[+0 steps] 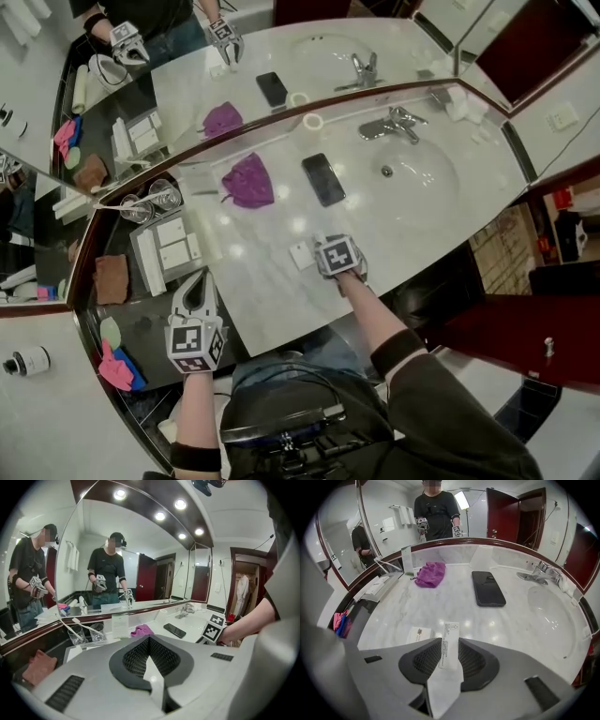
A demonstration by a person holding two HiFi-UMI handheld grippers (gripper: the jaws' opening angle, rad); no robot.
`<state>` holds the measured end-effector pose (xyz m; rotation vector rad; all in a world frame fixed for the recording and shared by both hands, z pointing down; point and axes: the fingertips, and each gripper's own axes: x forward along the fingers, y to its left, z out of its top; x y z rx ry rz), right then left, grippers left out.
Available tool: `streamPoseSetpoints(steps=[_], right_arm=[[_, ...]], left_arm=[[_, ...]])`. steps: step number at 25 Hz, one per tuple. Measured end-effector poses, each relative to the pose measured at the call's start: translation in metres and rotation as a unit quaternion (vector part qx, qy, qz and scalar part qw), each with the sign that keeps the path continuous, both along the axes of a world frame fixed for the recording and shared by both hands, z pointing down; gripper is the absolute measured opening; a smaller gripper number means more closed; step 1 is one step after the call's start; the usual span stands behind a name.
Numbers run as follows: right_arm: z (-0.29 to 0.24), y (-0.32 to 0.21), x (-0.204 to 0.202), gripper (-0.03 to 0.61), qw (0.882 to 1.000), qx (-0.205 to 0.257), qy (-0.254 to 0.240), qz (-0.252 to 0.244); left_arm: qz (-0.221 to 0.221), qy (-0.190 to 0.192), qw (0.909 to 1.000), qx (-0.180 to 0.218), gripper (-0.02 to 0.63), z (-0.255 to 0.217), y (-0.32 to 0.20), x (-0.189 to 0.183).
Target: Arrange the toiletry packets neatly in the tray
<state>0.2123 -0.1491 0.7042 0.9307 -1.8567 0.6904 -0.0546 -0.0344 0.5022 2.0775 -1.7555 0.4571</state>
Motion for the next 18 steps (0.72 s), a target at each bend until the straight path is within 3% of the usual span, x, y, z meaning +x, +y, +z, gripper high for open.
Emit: streamPoseSetpoints(steps=[8,12,18], right_arm=[[0.021,0.000,-0.007,0.132,1.000,-0.026,-0.015,0.005],[0.027,-0.001,0.005,0.167,1.000,-0.021,0.009,0.017],[0.026,-0.002,0.009,0.184,1.000,-0.014,0.003,0.024]], left_arm=[[-0.008,-0.002,0.9999,-0.012,0.000,0.009,-0.003,0.005],[-0.005,-0.004,0.9999,-0.011,0.000,0.009,-0.009,0.008],[0.000,-0.003,1.0000,-0.009,0.000,0.010,-0.015,0.011]])
